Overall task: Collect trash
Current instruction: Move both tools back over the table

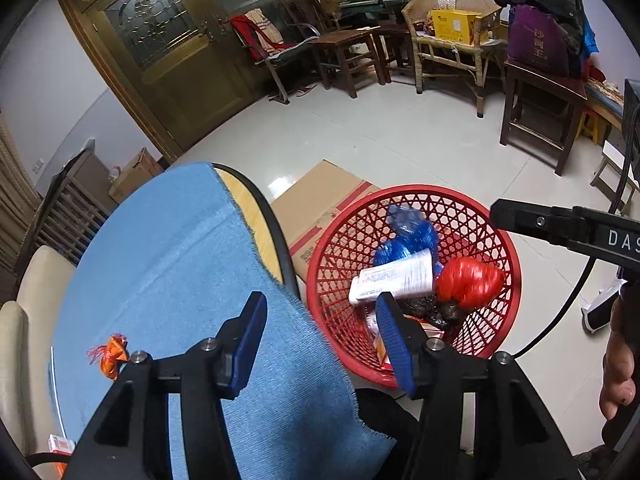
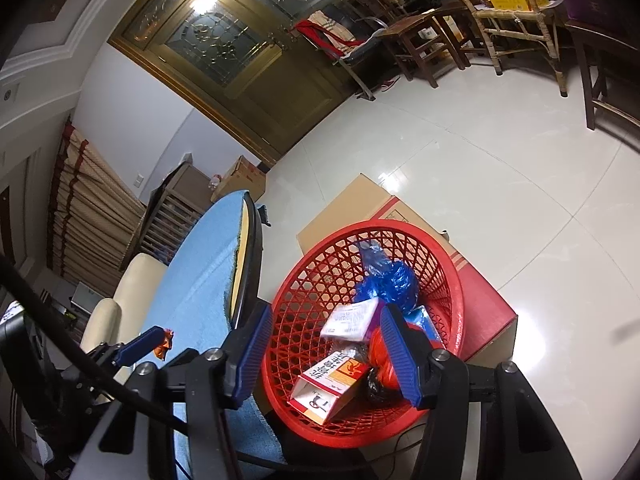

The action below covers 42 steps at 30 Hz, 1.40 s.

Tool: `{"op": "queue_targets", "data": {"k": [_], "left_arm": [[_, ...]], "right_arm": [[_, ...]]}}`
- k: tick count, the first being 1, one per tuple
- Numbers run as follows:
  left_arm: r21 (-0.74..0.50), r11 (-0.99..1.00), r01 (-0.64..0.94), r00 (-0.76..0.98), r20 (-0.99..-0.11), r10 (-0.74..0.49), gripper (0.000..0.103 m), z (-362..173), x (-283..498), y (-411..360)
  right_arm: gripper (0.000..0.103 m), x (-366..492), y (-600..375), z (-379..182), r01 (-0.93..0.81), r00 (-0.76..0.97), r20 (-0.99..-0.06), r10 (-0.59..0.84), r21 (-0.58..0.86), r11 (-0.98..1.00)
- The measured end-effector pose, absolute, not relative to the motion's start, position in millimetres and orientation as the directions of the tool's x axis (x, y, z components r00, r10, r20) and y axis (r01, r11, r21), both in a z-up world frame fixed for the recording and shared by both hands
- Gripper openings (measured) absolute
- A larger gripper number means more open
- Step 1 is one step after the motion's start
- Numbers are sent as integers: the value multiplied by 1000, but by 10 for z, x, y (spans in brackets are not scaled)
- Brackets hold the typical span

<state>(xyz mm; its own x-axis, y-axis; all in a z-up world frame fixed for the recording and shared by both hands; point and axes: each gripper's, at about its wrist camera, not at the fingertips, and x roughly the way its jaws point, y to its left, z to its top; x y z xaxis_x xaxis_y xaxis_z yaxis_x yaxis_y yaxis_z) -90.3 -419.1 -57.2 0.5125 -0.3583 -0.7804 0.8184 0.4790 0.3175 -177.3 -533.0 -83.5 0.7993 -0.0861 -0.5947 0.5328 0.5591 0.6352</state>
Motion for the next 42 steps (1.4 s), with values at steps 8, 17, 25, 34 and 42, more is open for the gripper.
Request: {"op": "queue_targets", "data": {"k": [8,17,25,34,42], "left_arm": [[334,525,783,562,-743,-363,63,-375,-888,-3882],[336,608,720,603,-736,-307,63,-378,-739,-3131],[275,774,570,624,-758,-190,63,-515,-326,-2096],[195,912,360,626,-775,-82,63,-614,176,-975],[120,957,264,608,-791,-68,63,-712,445,-394]], "right_arm": [[60,-1696,-5133,-747,505,798,-600,-62,609,612],[60,-1384,-4704,-531,432,796,-605,-3,564,704],[60,-948,-4219,-468,361,764,-642,65,509,782],[60,-205,-3497,-486,233,700,-696,159,434,870],[60,708,-2989,-491,111,642,-726,245,405,908]]}}
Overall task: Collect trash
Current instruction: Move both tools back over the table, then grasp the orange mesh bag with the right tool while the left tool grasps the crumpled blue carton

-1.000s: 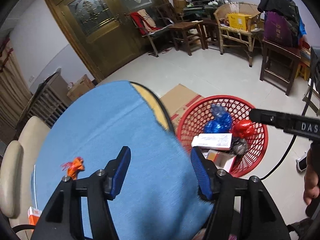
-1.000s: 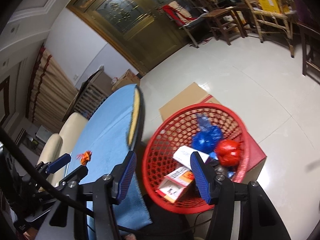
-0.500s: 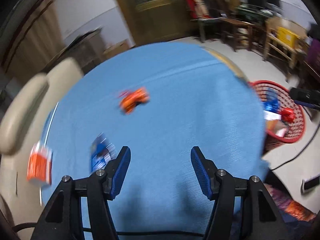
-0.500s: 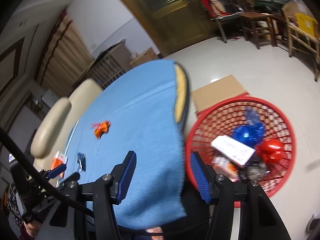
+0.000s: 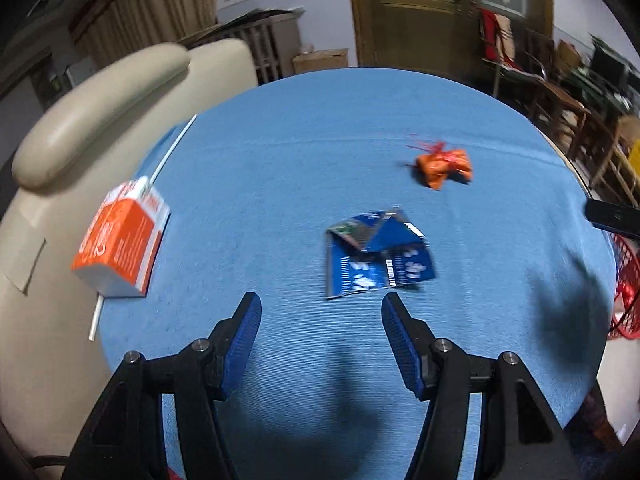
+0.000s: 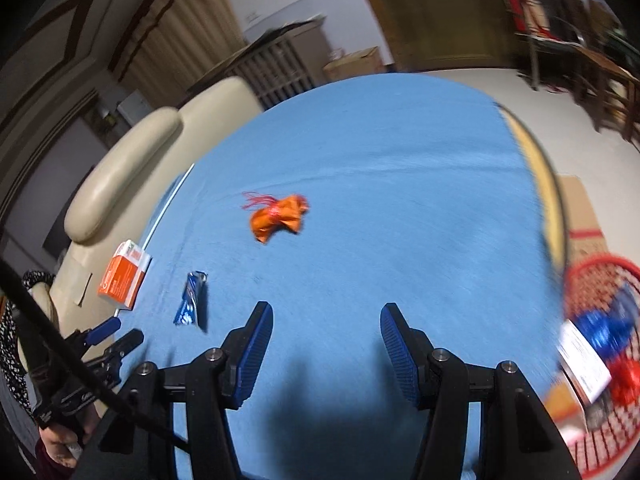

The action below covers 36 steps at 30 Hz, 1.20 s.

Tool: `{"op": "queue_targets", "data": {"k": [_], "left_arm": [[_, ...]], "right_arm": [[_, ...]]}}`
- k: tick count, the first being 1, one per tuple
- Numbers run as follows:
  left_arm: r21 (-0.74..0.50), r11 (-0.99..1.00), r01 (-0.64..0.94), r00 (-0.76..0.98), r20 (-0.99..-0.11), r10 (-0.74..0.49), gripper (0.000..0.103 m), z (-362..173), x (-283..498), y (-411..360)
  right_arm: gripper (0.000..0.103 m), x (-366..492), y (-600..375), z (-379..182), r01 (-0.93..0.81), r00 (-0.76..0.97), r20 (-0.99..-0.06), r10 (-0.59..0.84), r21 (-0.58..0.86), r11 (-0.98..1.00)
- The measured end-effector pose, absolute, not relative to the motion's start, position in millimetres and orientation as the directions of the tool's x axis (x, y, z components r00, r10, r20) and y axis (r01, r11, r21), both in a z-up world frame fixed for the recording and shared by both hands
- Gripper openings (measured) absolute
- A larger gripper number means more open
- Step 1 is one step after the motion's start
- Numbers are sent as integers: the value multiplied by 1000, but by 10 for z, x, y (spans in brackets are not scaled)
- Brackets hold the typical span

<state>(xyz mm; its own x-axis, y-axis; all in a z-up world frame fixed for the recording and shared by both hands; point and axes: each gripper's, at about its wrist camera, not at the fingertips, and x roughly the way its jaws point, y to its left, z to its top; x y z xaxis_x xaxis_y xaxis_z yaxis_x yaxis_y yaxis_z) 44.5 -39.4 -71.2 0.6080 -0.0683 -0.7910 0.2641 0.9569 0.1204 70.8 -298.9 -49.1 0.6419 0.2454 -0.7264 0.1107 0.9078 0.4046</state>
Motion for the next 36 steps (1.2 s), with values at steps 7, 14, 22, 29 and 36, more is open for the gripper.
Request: {"op": "queue_targets", "data": {"k": [7,14,22,29,36], "left_arm": [[84,966,244,576,-814,-75,63,-839,608,-217],[45,968,246,550,-829,-102,63,-853,716,-197],[-32,967,255,512,-844,-162,63,-825,958,-297],[-73,965,250,489,-851,-191,63,-861,1148,-309],[-114,956,270,472,-850,-235,63,-817,1225,-359]], "right_arm": [[60,1667,-2688,-633,43,575,-755,314,411,911],[60,2350,-2524,-673,-17,578,-752,318,378,926],[60,2850,-2415,-889,-115,450,-803,390,381,917],[60,2595,-2248,-910,-256,362,-838,409,333,908],[43,2400,-1988,-1008,-335,390,-877,280,148,930]]}}
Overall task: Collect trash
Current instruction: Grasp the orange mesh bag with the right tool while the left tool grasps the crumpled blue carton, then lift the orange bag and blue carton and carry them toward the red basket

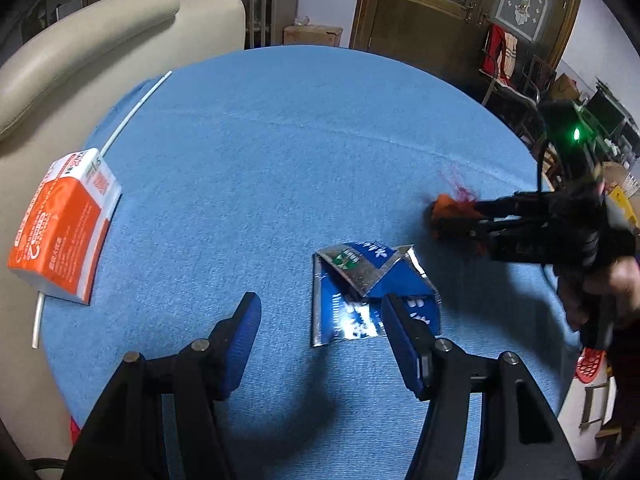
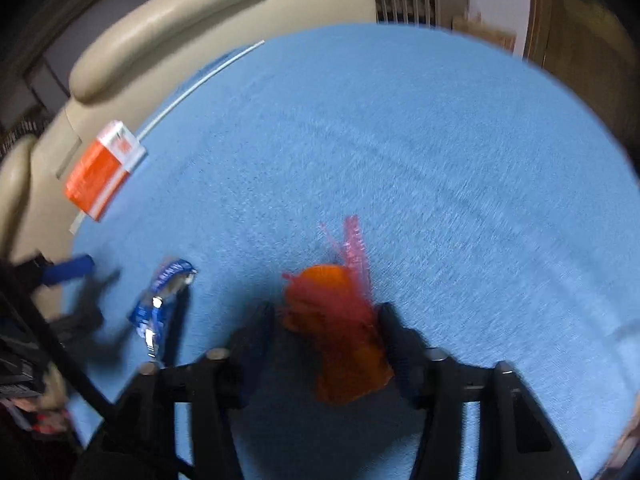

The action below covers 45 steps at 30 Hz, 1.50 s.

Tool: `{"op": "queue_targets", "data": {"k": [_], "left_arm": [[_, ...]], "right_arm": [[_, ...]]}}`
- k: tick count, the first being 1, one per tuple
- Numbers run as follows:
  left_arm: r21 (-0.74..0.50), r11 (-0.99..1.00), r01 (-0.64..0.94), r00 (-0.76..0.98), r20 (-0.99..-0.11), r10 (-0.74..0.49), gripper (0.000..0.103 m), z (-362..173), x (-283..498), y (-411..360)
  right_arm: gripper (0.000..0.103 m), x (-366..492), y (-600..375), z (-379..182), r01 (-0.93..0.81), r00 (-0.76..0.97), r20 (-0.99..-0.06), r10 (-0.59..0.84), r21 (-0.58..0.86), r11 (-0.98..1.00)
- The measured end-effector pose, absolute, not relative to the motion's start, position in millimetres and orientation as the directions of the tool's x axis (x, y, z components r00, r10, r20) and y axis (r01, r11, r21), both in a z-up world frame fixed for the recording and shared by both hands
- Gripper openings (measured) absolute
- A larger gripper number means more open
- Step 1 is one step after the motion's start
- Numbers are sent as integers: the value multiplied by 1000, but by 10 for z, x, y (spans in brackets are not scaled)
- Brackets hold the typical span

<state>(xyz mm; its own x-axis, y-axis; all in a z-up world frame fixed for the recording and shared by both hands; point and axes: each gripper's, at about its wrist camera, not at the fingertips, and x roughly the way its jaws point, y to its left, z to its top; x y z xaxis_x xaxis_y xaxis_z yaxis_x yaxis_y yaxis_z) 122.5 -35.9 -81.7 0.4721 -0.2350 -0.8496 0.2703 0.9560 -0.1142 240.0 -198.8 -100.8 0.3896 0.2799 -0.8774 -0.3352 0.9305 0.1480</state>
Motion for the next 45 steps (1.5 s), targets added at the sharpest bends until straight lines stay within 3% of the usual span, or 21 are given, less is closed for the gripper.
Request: {"op": "queue_targets", "data": {"k": [4,11,24,26,30,37,45], "left_arm": [[-166,945,281,439,-854,-280,64,-837,1296,-470],[-164,945,285,430,-859,-278,67,-933,1534,-737],[-149,951,273,413,-874,-255,70,-1189,1668,-849],[-175,948,265,429,-859,-278,65,-1179,1668,-788],[-179,949,260,449,-847,-283,47,-1158,1596,-670],[-175,955,239,479,-834,-273,43,-1037,1409,-527],[-71,962,262,604,-766,-221,43,-520,990,-710]], "right_arm": [[42,2321,-2020,-997,-285,419,-869,263,149,947],[42,1933,-2302,-926,-181,454,-822,345,294,939],[42,1158,-2390,-854,-119,540,-782,311,294,948],[42,1085,-2396,-847,-109,548,-779,303,292,950],[42,939,-2424,-797,-93,568,-765,303,306,947],[41,746,-2483,-675,-80,597,-745,299,315,946],[42,442,-2613,-488,-52,652,-703,284,332,942]]}}
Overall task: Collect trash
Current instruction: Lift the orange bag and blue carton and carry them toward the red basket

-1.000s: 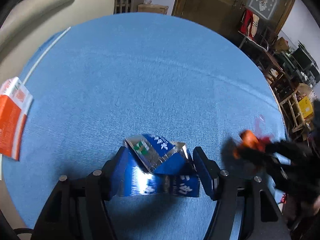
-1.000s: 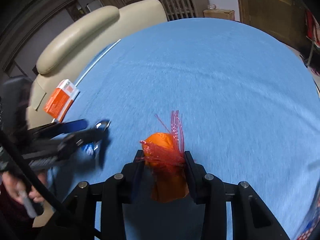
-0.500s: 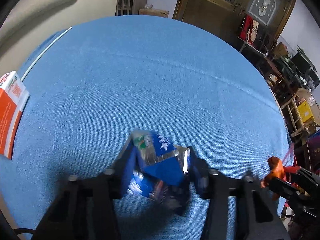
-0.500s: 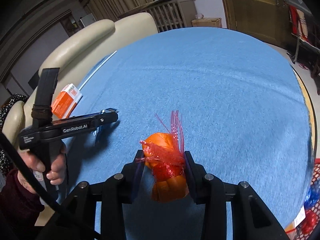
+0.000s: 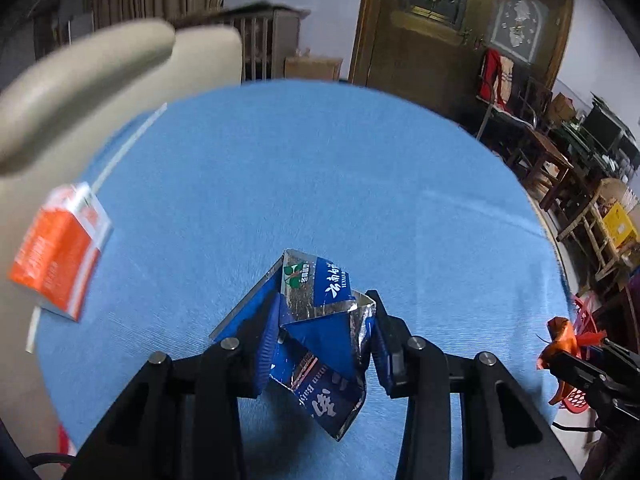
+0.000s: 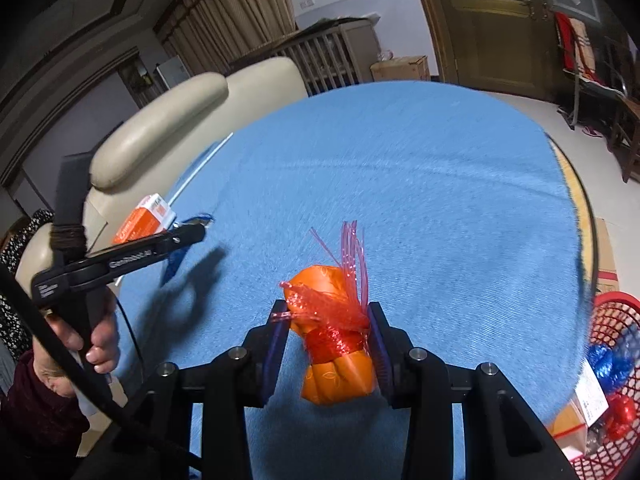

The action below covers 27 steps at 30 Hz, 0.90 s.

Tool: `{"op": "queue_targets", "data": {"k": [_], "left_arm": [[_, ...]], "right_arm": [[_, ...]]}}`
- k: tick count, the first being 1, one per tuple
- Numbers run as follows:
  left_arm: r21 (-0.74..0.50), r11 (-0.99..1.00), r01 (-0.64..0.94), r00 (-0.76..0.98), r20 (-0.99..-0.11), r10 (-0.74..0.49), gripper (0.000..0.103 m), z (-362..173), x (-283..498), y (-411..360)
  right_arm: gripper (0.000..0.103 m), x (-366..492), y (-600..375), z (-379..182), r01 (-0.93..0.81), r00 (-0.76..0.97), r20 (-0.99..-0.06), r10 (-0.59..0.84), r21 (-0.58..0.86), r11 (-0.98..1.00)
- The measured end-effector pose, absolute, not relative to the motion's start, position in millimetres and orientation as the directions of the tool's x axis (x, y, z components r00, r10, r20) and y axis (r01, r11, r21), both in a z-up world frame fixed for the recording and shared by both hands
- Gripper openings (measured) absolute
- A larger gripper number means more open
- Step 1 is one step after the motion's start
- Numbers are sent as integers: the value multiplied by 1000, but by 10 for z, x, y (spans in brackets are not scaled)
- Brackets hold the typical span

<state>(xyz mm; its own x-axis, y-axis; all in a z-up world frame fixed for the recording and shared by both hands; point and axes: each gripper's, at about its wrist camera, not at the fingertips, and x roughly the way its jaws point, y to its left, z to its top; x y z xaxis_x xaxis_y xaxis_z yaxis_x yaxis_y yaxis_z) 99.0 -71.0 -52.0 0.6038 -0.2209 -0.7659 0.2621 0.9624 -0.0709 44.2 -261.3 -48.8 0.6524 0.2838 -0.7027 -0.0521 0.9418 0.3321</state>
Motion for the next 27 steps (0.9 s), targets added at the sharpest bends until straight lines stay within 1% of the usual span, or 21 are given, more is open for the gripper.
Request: {"op": "queue_targets", "data": {"k": [3,10,19,27], "left_arm": [[-2,961,278,654,-732,-191,43,-316,771,-846],[114,933,342,724,-664,-184,44,26,254,-1213],[185,887,423,758,-609,-234,44,304,-231,-1568],[225,848,479,757,-595,-270,44,374,-438,-1829]], "right_arm": [[42,274,-2717,-392,-38,677,-683,274,339,940],[42,-165,-2953,-153,-6,734,-635,242,350,937],[42,-643,-3150,97,18,782,-588,206,352,936],[42,-929,-3315,175,47,804,-568,178,359,932]]}}
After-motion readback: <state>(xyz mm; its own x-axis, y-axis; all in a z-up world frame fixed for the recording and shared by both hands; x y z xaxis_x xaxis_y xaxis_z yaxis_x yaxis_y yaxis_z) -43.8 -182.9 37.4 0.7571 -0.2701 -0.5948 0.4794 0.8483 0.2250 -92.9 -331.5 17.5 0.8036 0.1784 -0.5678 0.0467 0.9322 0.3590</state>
